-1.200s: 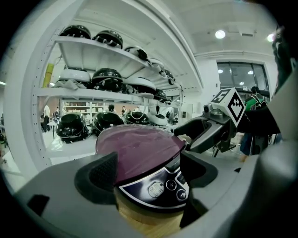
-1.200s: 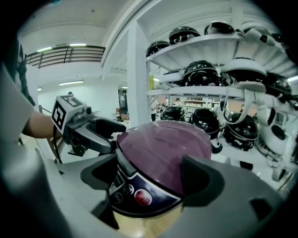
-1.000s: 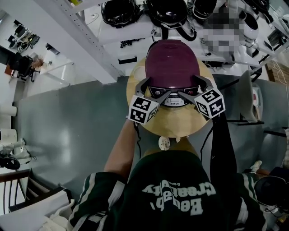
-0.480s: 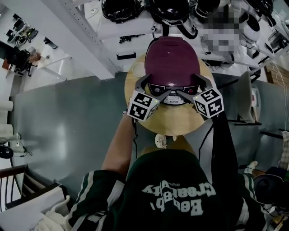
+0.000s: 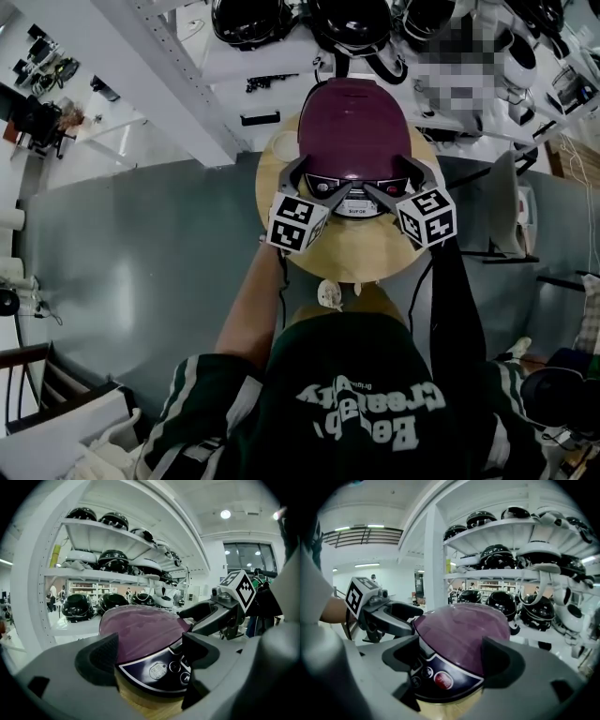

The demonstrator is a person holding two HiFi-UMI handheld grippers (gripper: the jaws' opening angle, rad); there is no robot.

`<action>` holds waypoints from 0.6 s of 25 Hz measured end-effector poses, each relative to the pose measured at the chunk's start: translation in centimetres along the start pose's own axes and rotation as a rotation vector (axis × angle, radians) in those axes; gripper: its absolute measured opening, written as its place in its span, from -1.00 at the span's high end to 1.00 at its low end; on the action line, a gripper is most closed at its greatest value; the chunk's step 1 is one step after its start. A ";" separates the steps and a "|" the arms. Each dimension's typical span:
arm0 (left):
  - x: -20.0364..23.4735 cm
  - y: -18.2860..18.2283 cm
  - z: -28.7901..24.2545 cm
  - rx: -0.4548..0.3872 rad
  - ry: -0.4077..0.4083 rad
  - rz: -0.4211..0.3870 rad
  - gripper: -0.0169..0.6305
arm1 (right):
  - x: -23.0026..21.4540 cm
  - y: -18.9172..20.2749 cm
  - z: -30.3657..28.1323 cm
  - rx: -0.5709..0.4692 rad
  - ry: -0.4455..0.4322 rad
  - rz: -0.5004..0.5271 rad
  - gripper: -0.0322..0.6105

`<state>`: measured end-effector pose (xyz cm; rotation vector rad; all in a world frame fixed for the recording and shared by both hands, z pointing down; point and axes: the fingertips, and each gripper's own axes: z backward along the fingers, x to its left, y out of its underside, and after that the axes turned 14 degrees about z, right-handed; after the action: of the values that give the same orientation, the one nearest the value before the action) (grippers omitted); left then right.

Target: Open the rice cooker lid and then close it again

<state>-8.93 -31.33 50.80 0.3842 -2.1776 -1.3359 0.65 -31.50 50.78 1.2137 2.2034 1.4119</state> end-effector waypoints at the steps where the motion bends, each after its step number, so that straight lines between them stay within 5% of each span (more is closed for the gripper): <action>1: 0.0 0.0 0.0 -0.006 -0.007 0.002 -0.32 | 0.0 0.0 0.1 -0.009 0.011 0.002 -0.44; 15: -4.2 -5.9 2.6 -0.177 -0.057 -0.031 -0.32 | -3.3 -4.3 5.7 -0.219 0.168 -0.013 -0.47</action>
<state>-7.34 -30.07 43.41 0.3156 -2.0857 -1.5605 3.91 -31.20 43.68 1.0385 2.0867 1.7538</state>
